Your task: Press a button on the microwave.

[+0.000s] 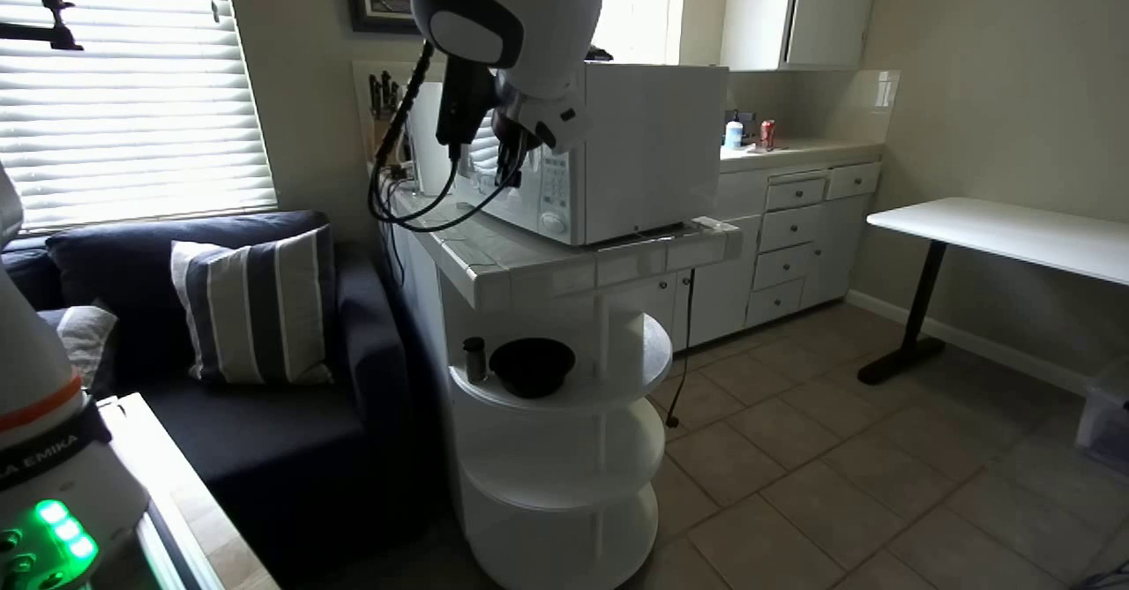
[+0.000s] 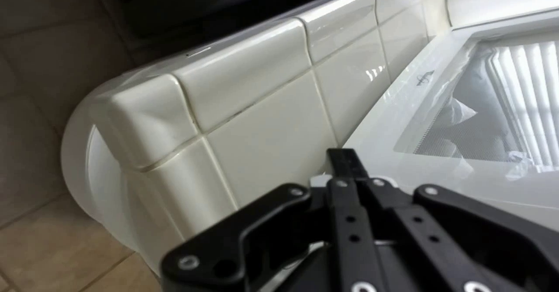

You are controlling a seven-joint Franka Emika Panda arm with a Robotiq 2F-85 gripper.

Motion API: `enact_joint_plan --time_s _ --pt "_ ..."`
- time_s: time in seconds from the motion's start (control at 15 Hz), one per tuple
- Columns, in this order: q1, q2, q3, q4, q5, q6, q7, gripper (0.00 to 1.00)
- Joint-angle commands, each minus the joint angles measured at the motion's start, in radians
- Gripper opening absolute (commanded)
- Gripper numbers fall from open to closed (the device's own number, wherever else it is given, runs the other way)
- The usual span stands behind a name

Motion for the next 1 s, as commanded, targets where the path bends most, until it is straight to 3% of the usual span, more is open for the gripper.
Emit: enact_joint_plan --time_s 0.0,0.2,0.27,0.4,0.73,0.93 --pt "-0.004 -0.085 0.003 -0.005 -0.16 -0.047 0.034 0.0" --pt "0.012 -0.164 0.025 -0.034 -0.316 -0.032 0.005 0.0" --pt "0.021 -0.198 0.035 -0.05 -0.355 -0.024 -0.006 0.26" --pt "0.038 -0.266 0.057 -0.075 -0.434 -0.022 -0.02 0.33" --pt "0.089 -0.427 0.121 -0.108 -0.613 -0.032 -0.045 0.71" --pt "0.114 -0.505 0.145 -0.121 -0.694 0.028 -0.072 0.93"
